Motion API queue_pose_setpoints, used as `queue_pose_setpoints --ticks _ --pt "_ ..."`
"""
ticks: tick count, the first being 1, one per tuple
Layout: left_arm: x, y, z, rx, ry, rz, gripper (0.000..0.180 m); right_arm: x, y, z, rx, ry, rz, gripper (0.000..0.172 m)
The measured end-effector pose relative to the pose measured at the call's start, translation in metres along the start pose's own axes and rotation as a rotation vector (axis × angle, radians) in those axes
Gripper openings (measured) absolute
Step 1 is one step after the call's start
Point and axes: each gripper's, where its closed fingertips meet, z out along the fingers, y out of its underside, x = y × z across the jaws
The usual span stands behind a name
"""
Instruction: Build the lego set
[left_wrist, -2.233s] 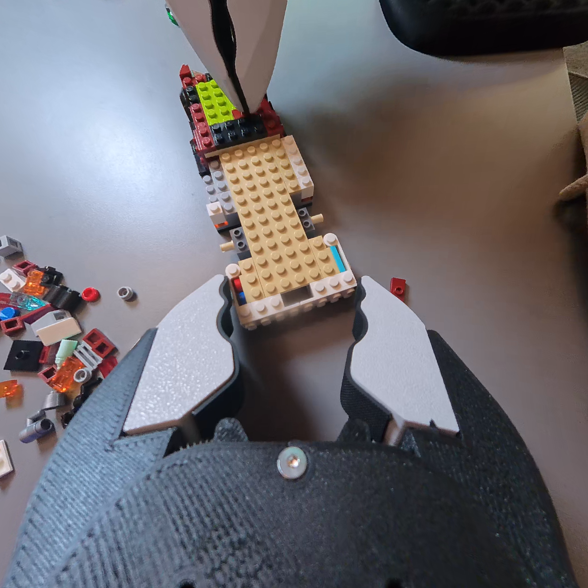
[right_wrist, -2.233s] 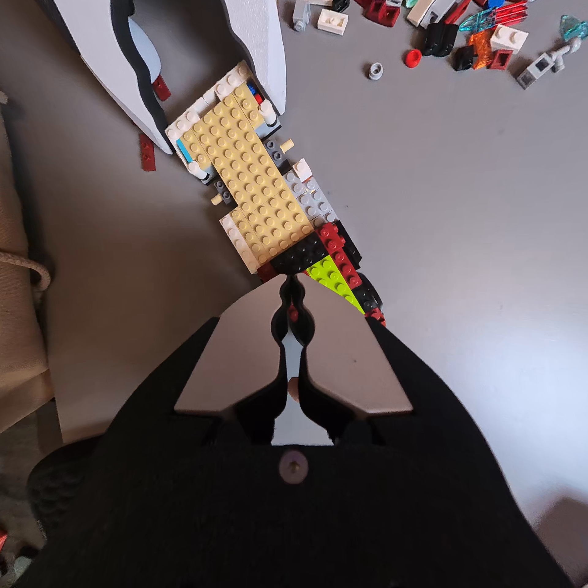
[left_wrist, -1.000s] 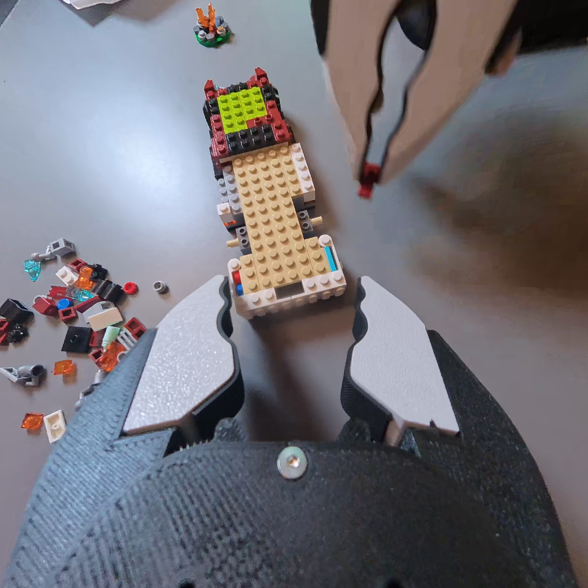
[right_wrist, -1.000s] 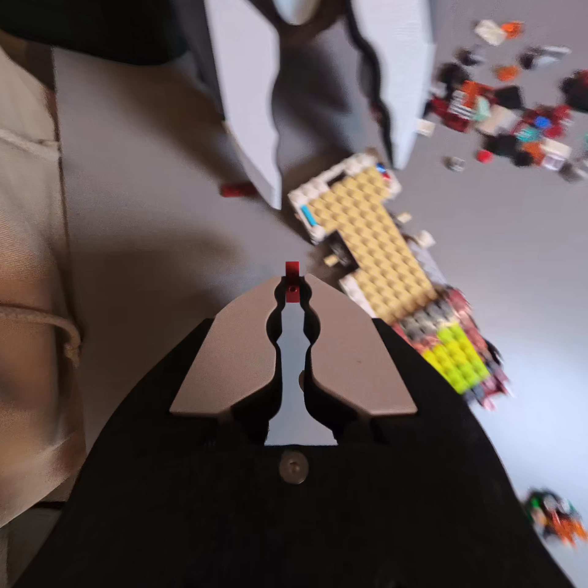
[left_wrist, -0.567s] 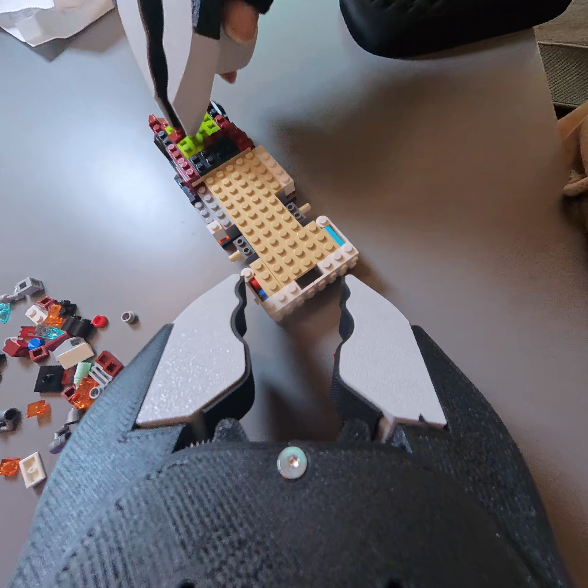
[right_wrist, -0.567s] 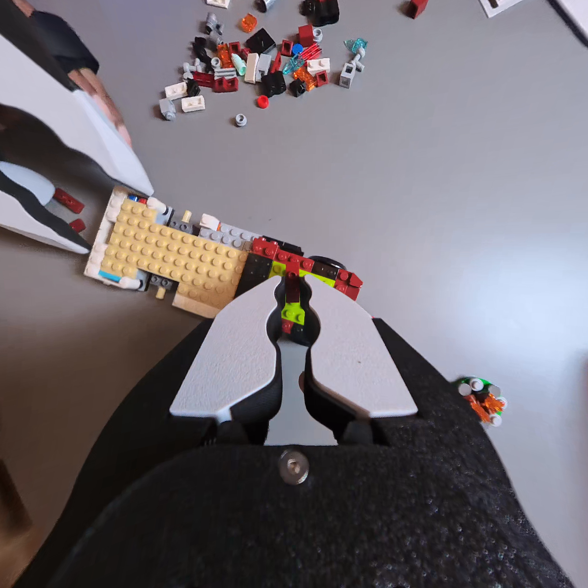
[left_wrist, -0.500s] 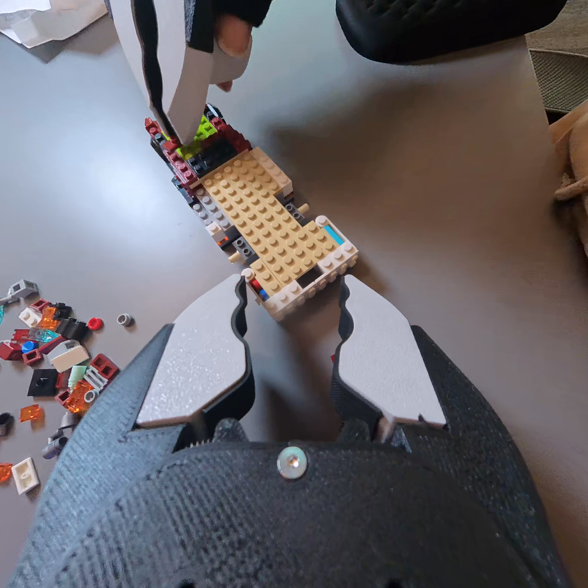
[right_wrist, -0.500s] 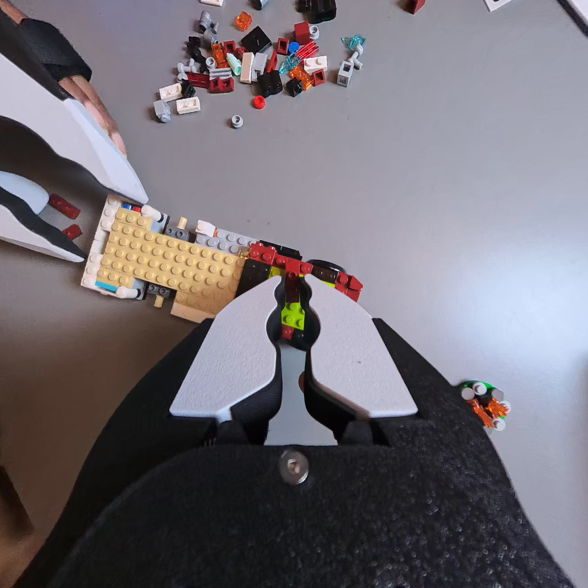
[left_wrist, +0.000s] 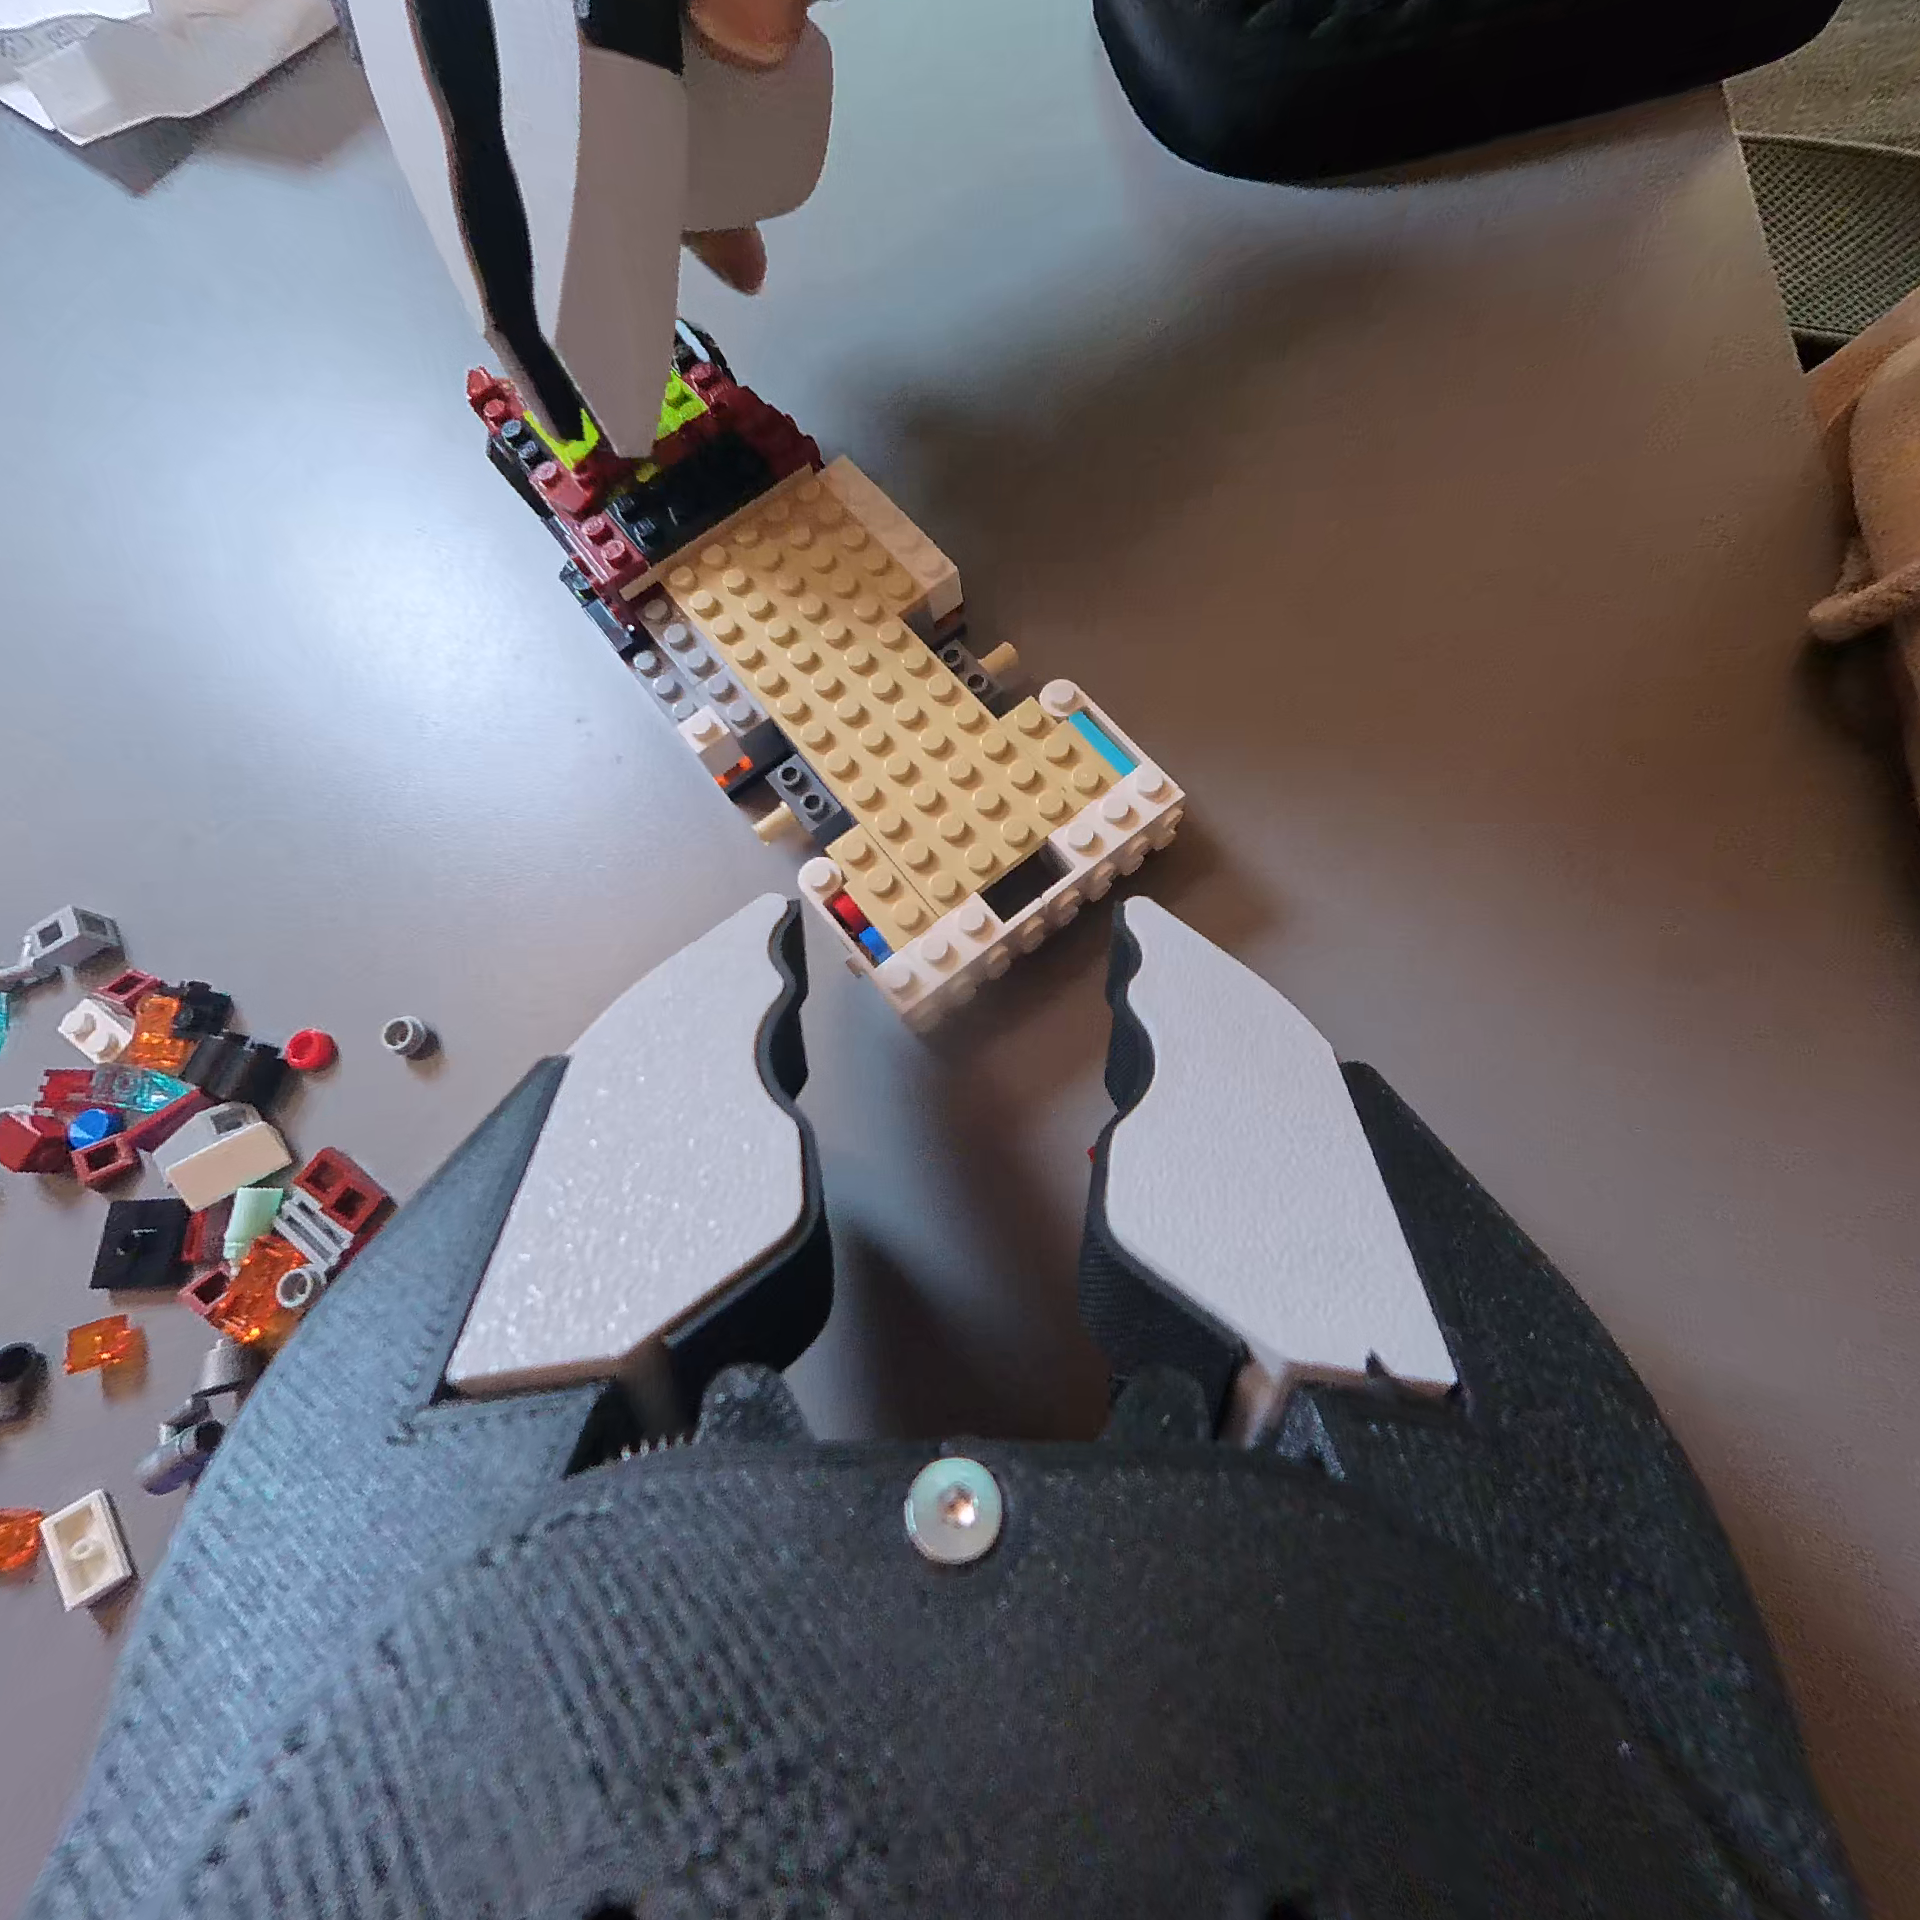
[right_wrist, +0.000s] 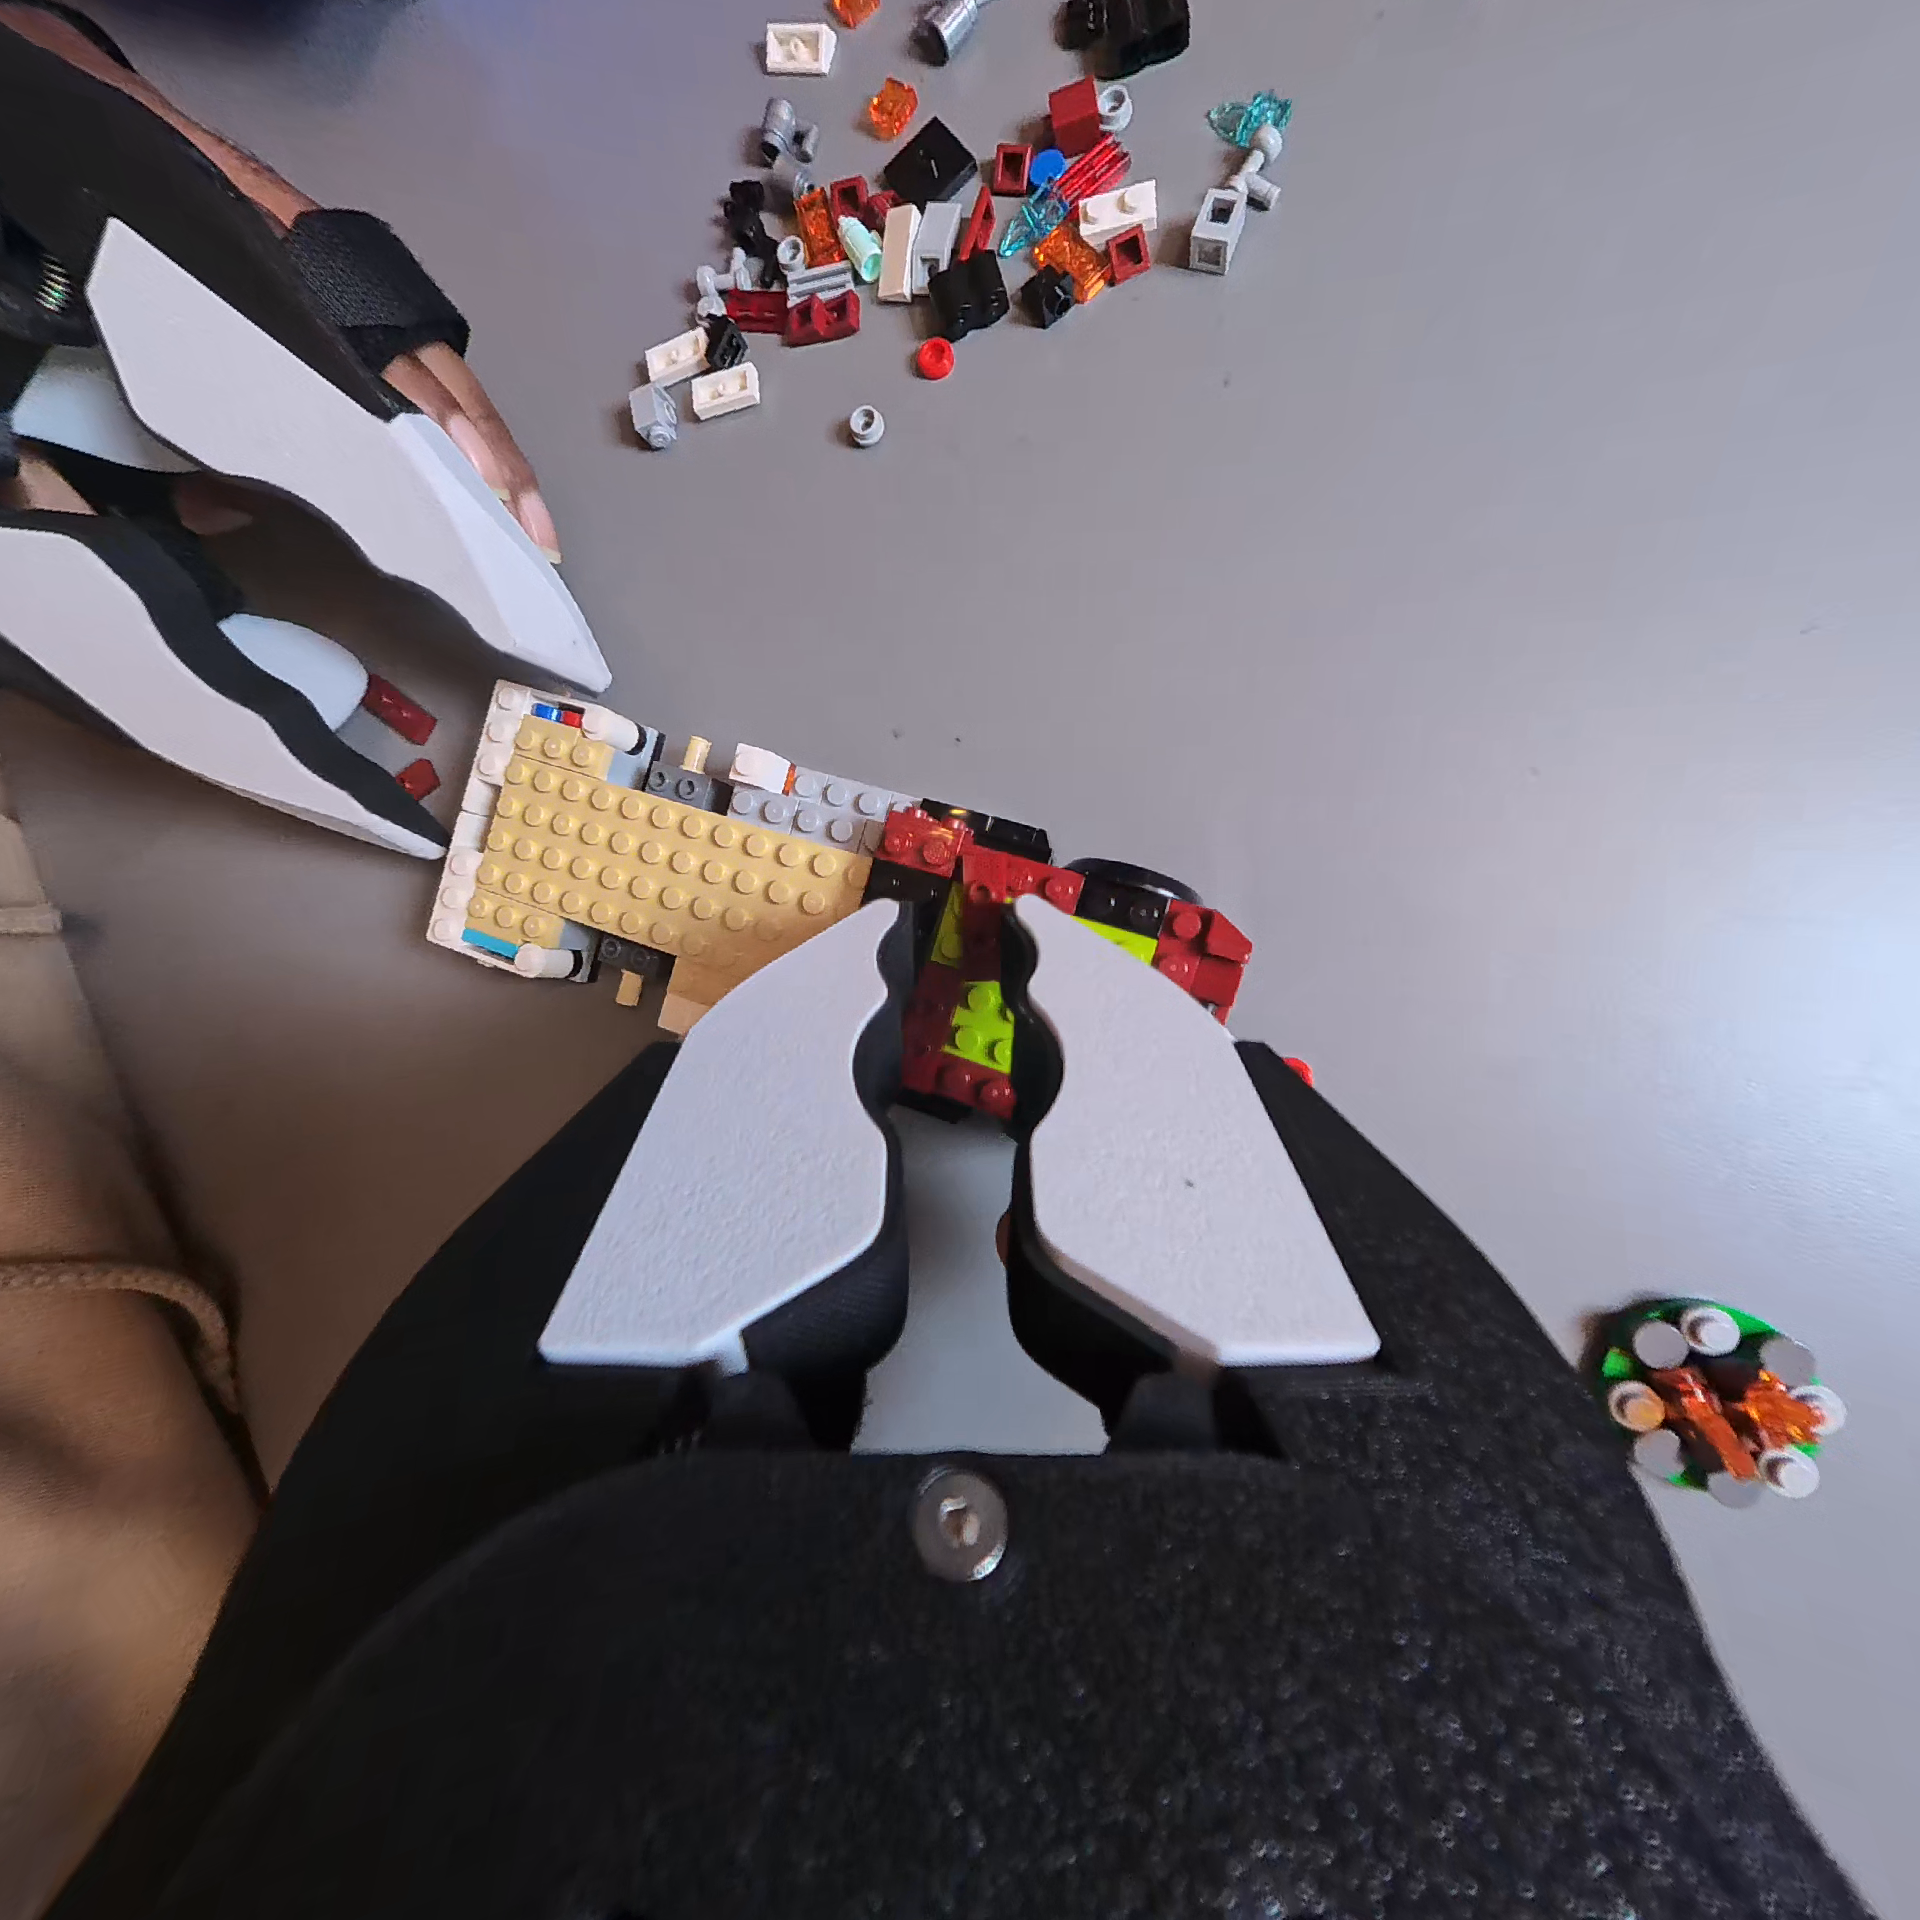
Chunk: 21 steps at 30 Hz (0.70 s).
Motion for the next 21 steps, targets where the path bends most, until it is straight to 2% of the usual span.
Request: queue_pose_setpoints --ticks 7,21 --pt "-0.0023 0.0029 0.0013 -0.011 -0.008 -0.004 0.056 0.0051 0.0033 0.0004 -0.010 -0.011 -0.006 0.004" --pt "-0.0034 0.0045 0.0027 -0.018 -0.011 -0.004 0.055 0.0022 0.0044 0.0006 -0.022 -0.044 0.040 0.001"
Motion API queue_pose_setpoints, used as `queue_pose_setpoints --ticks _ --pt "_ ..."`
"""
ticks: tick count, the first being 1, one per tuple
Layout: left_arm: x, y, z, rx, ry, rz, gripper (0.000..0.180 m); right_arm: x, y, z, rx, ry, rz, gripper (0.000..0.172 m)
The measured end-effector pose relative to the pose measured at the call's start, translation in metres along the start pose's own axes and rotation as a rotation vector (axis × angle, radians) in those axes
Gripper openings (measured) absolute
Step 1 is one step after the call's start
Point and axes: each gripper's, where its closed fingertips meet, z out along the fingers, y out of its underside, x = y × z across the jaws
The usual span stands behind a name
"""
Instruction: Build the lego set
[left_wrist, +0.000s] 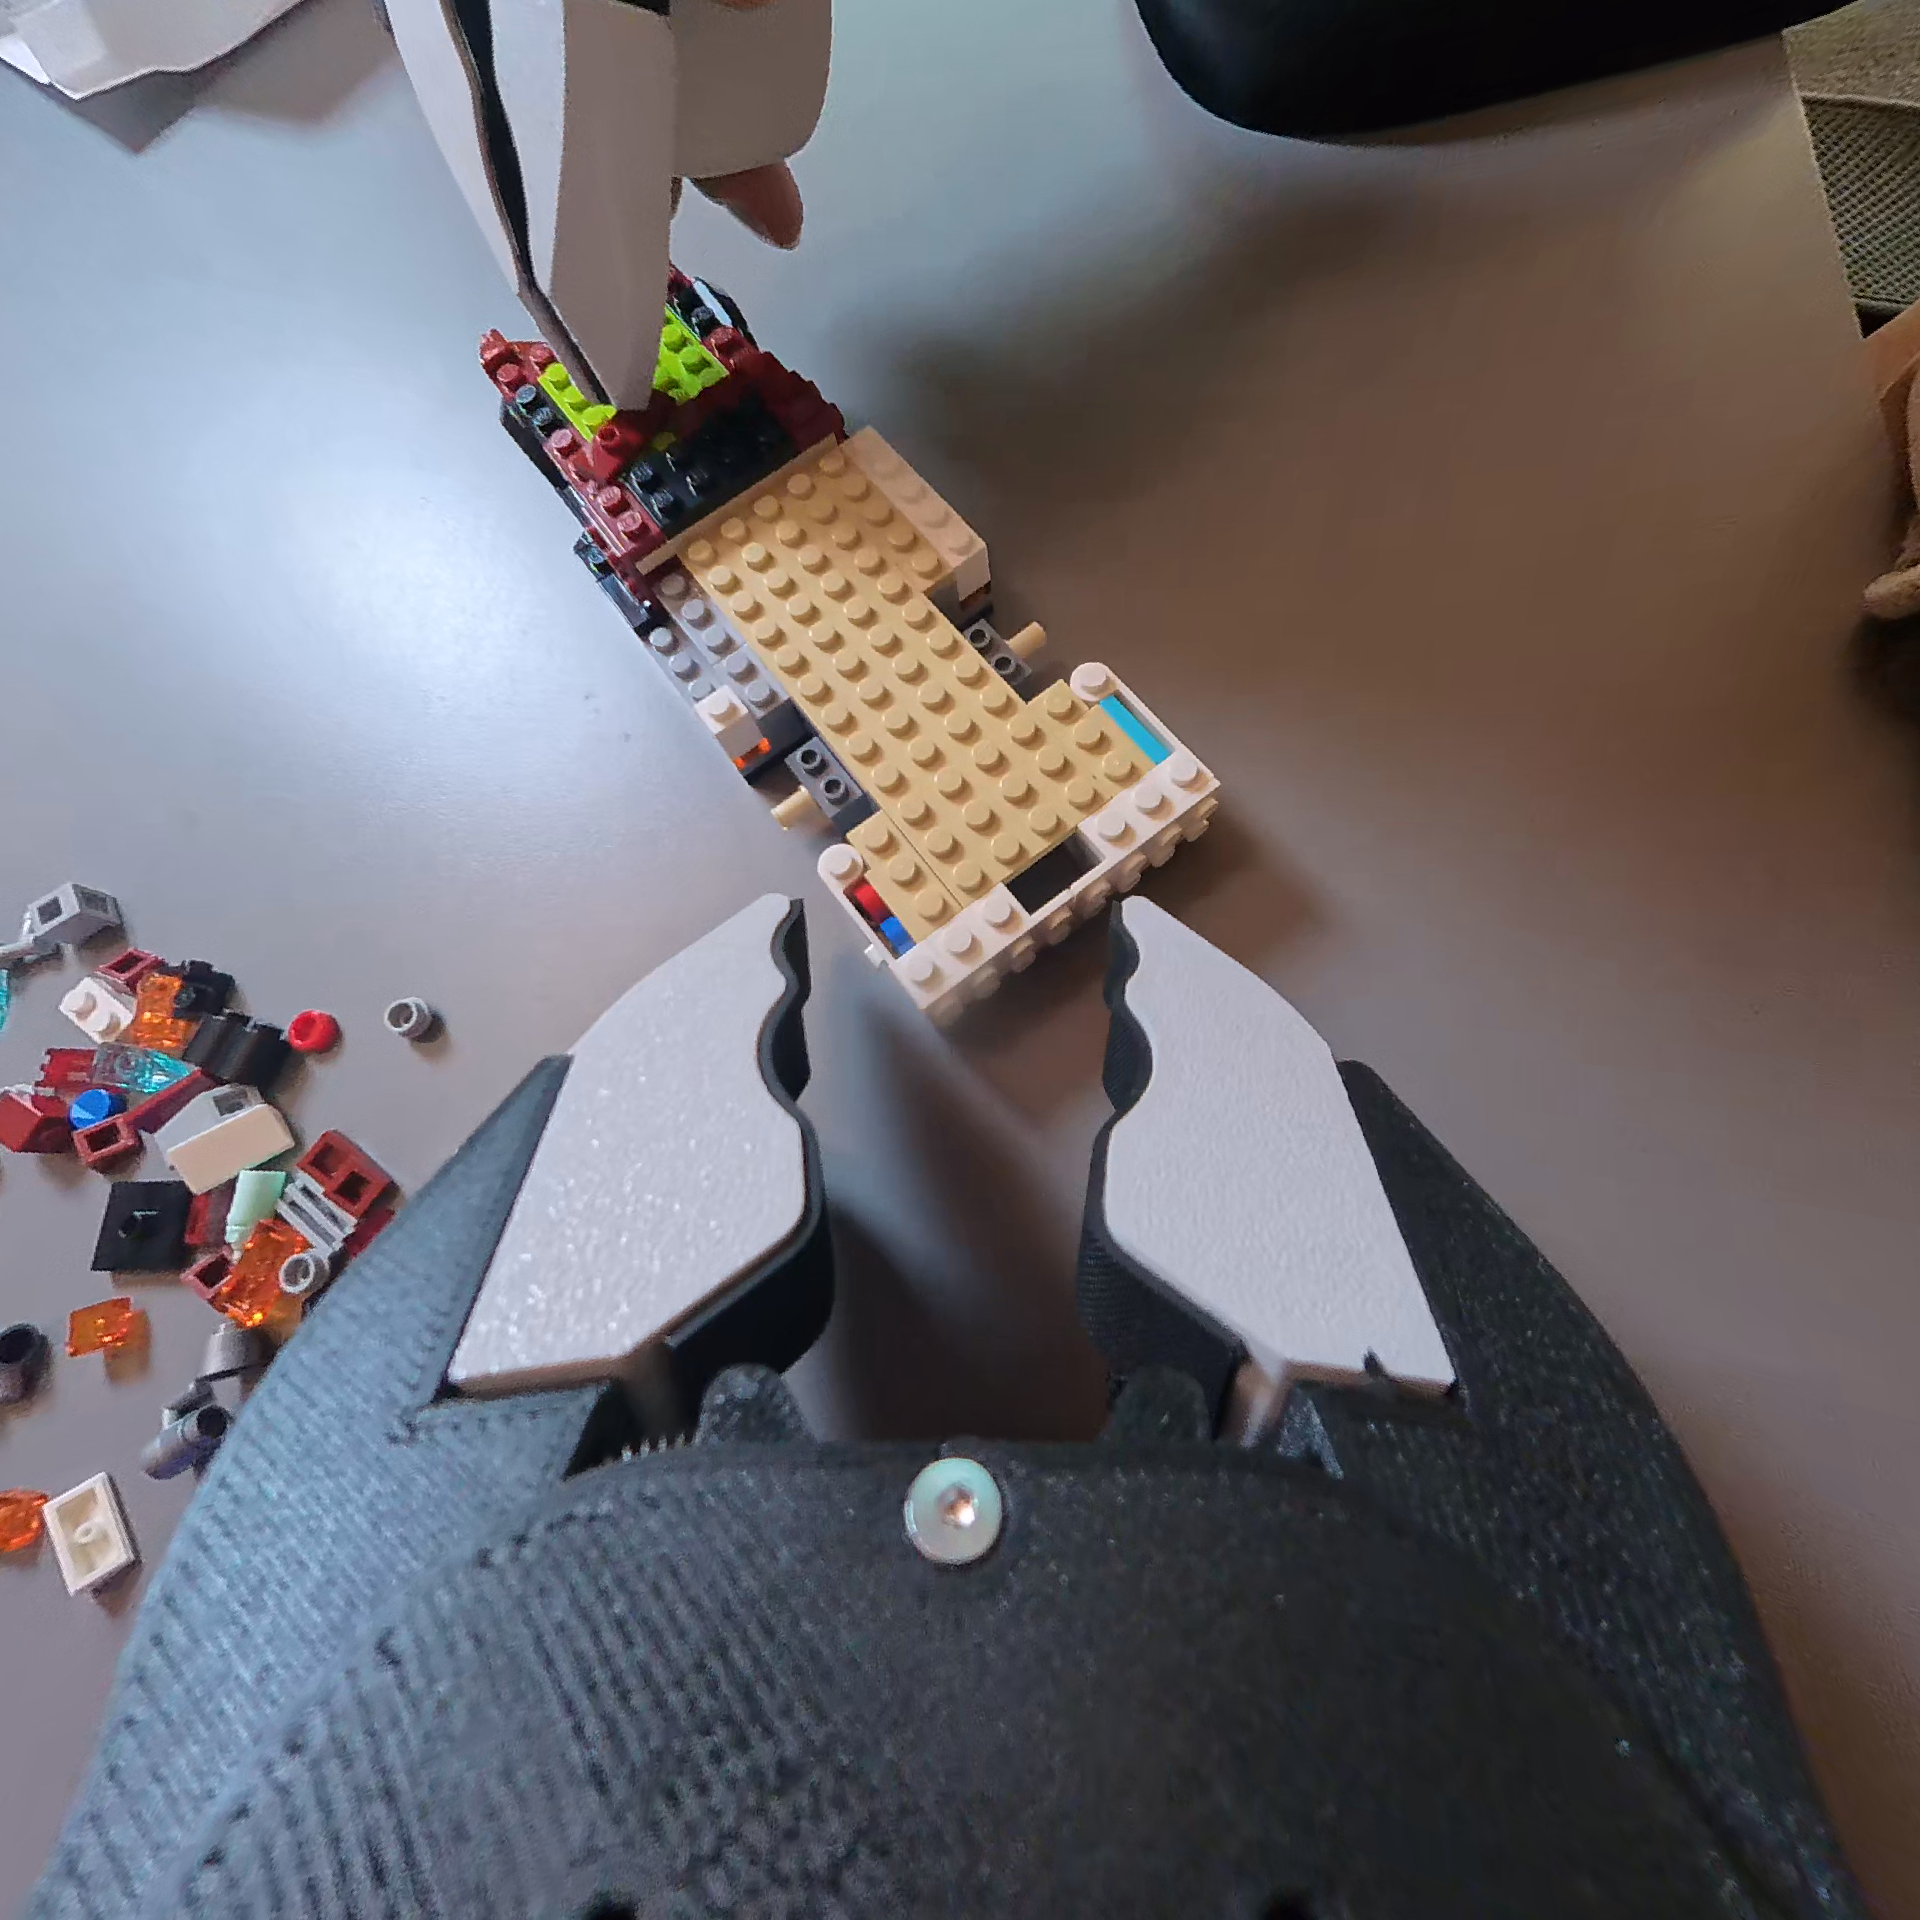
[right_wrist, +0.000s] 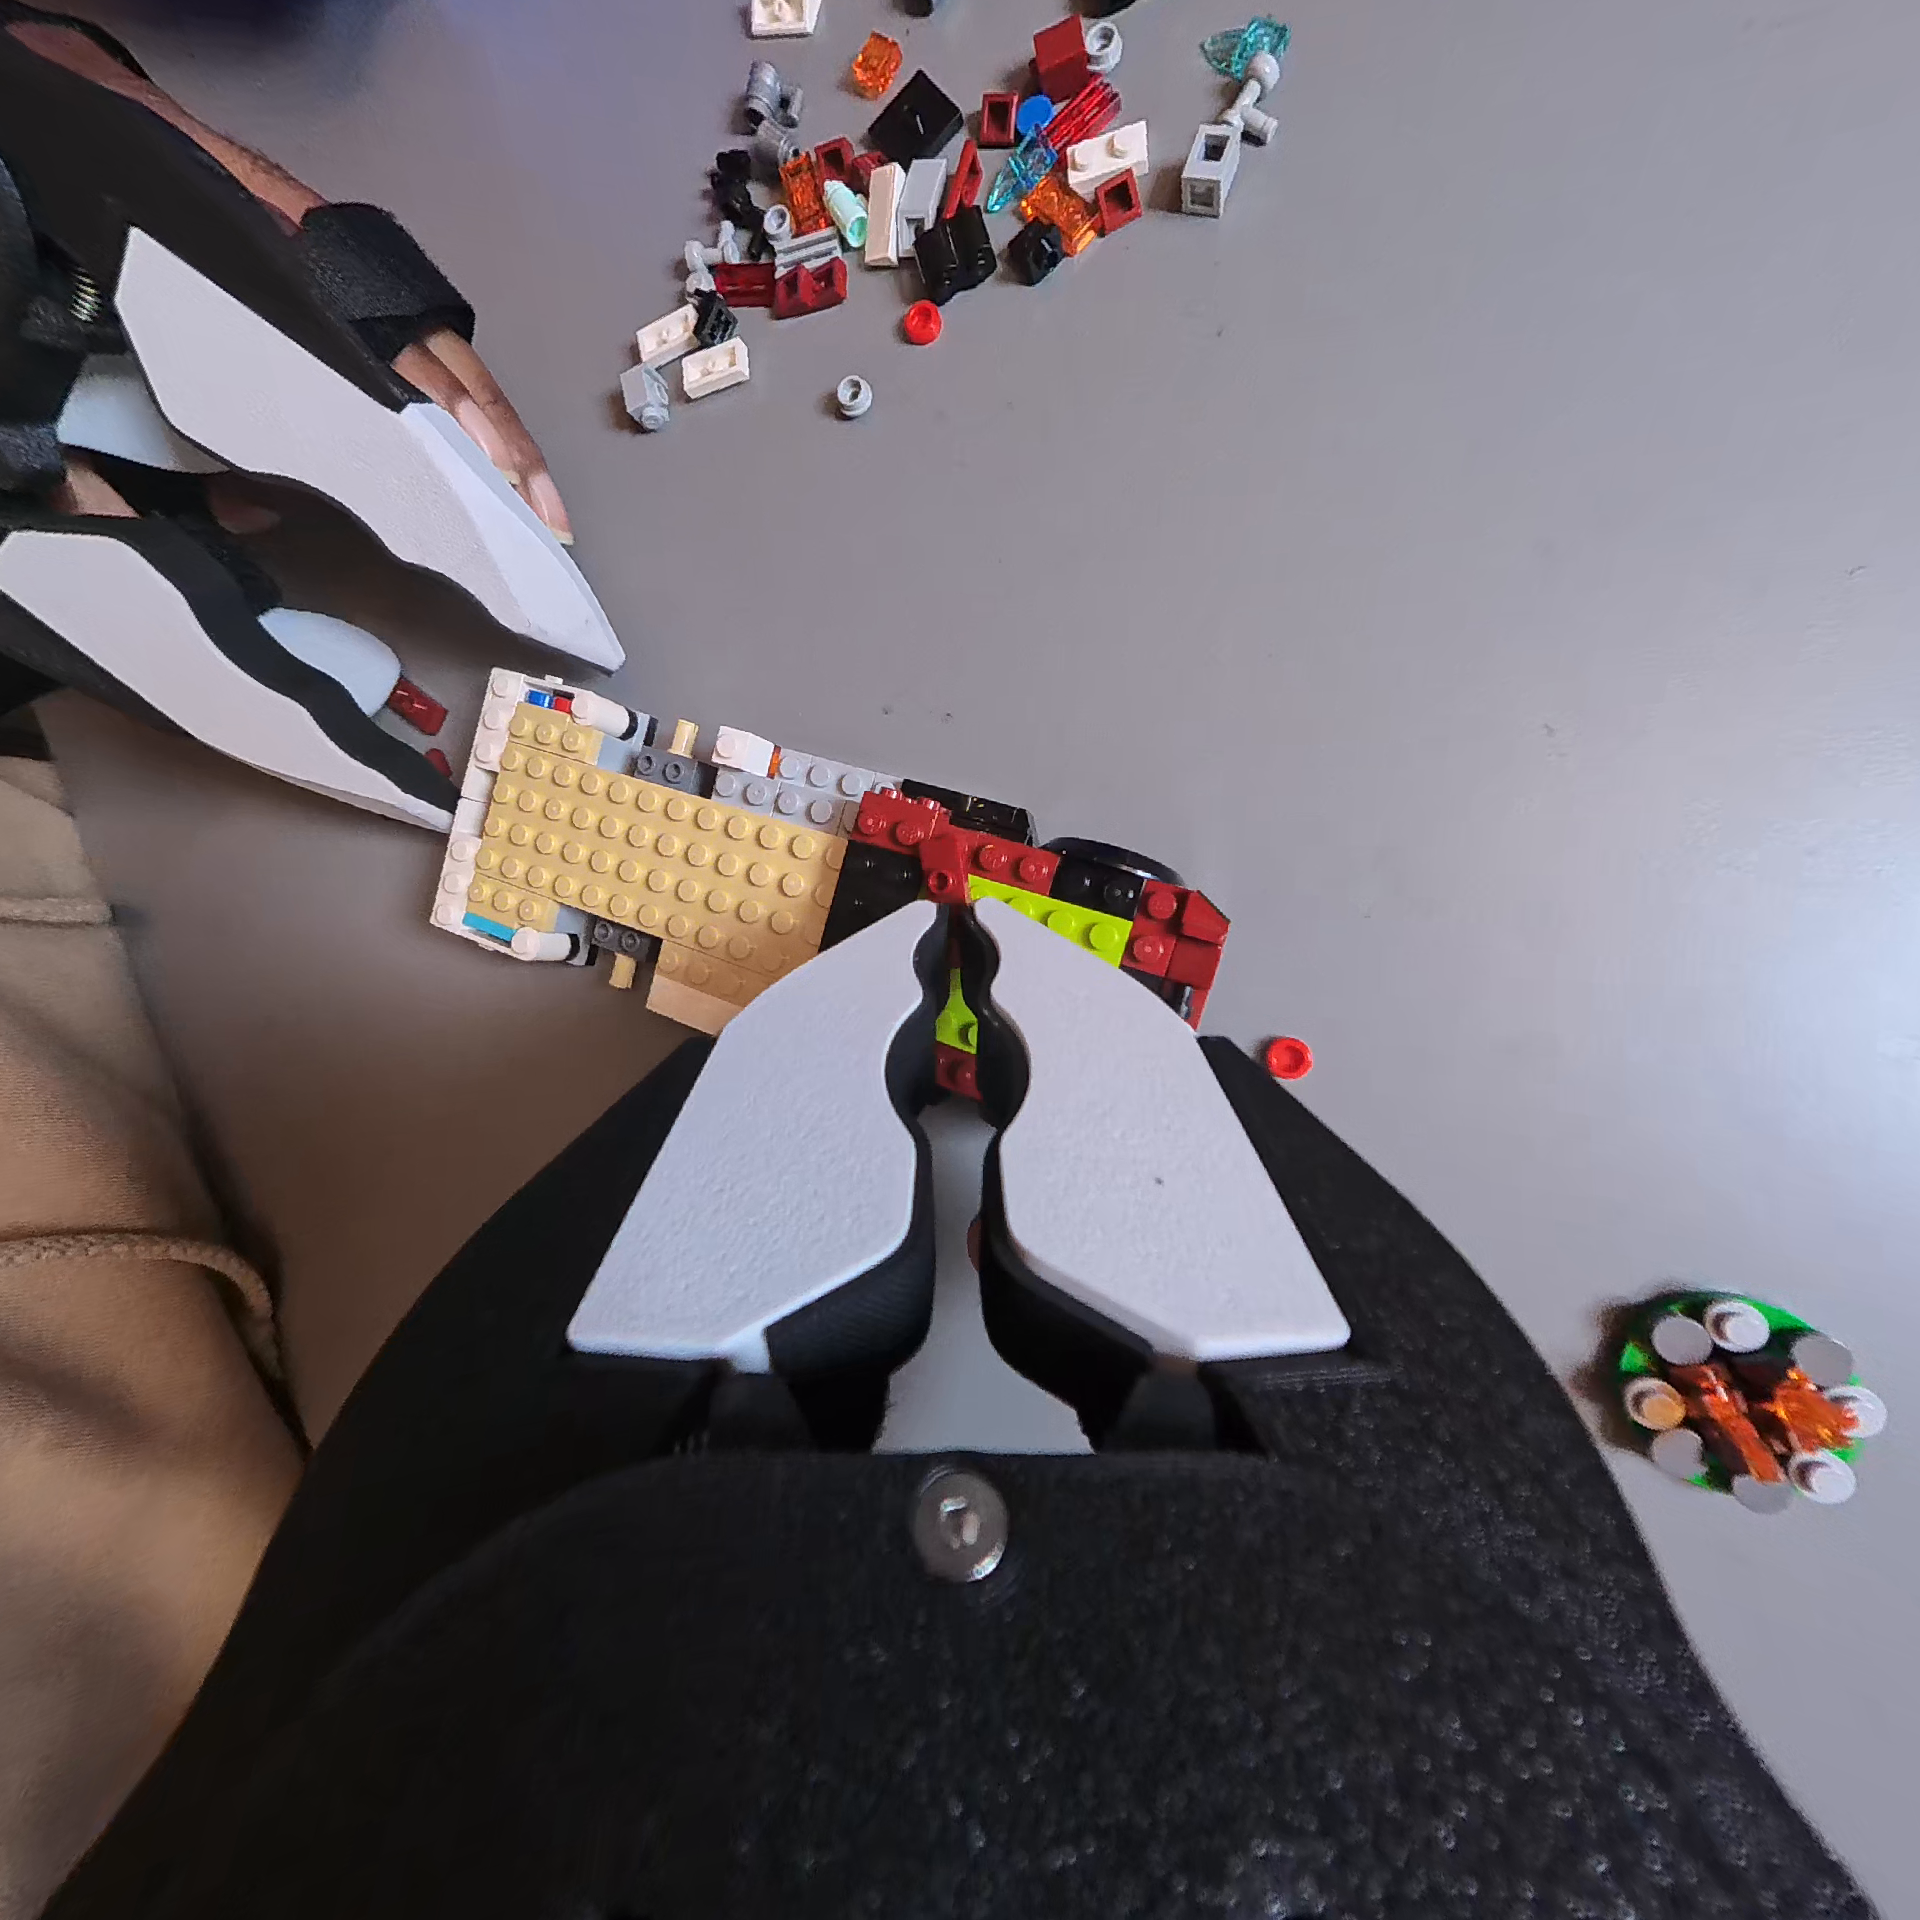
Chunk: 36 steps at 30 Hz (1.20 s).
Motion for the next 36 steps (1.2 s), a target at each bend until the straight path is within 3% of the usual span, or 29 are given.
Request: queue_pose_setpoints --ticks 9,17,36 --pt "-0.002 0.000 -0.001 0.001 -0.008 0.001 0.054 -0.002 0.001 0.000 -0.040 0.030 -0.065 0.006" --pt "-0.002 0.001 -0.001 -0.006 -0.008 -0.001 0.054 0.002 0.003 0.001 -0.123 0.169 -0.204 0.008" --pt "-0.003 0.000 -0.003 -0.010 -0.024 0.018 0.053 -0.006 0.001 0.003 -0.031 0.026 0.037 0.014"
